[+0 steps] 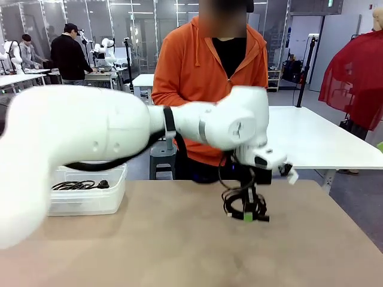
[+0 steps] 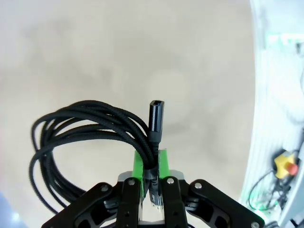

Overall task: Organize and store the cables.
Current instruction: Place the USB Extension Cable into the Organizing box.

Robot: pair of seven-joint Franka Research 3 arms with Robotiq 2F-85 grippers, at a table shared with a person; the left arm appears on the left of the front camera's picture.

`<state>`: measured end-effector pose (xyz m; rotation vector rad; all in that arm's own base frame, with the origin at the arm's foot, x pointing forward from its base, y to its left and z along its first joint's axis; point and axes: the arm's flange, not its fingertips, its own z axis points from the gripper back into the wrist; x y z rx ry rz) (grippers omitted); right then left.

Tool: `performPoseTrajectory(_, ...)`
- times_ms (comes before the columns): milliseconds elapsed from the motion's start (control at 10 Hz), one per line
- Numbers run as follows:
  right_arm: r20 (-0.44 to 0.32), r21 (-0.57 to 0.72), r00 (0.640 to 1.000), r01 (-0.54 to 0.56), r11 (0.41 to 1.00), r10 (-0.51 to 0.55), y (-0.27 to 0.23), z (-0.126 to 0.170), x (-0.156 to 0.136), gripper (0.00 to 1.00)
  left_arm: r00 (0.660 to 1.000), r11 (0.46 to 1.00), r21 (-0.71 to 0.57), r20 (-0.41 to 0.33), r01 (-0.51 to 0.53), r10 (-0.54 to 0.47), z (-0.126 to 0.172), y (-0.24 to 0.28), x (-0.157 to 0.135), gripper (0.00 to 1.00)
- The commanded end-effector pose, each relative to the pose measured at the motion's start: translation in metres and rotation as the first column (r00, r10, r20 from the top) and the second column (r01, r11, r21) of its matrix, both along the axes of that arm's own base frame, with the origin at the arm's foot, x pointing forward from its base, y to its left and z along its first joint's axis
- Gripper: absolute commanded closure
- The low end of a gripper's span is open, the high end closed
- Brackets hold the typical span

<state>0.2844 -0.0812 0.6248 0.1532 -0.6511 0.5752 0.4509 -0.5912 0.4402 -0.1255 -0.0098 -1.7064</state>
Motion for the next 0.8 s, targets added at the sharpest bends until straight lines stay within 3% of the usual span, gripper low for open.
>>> performPoseTrajectory(0,0.001,-0.002,1.0,-0.002,1.0,0.002,-0.001,-0.001,-0.001,0.0,0.998,0.998,0.042,0.054,0.04,-0.043,0.04,0.008,-0.012,1.0)
performPoseTrajectory(300,0.001,-0.002,1.0,-0.002,1.0,0.002,-0.001,-0.001,-0.001,0.0,0.997,0.998,0.023,0.056,0.052,-0.053,0.045,0.006,-0.018,1.0)
performPoseTrajectory(400,0.001,-0.002,1.0,-0.002,1.0,0.002,-0.001,-0.001,-0.001,0.0,0.998,0.999,-0.005,0.051,0.033,-0.032,0.065,0.009,-0.021,1.0)
performPoseTrajectory(700,0.001,-0.002,1.0,-0.002,1.0,0.002,-0.001,-0.001,-0.001,0.0,0.998,0.999,-0.005,0.051,0.033,-0.032,0.065,0.009,-0.021,1.0)
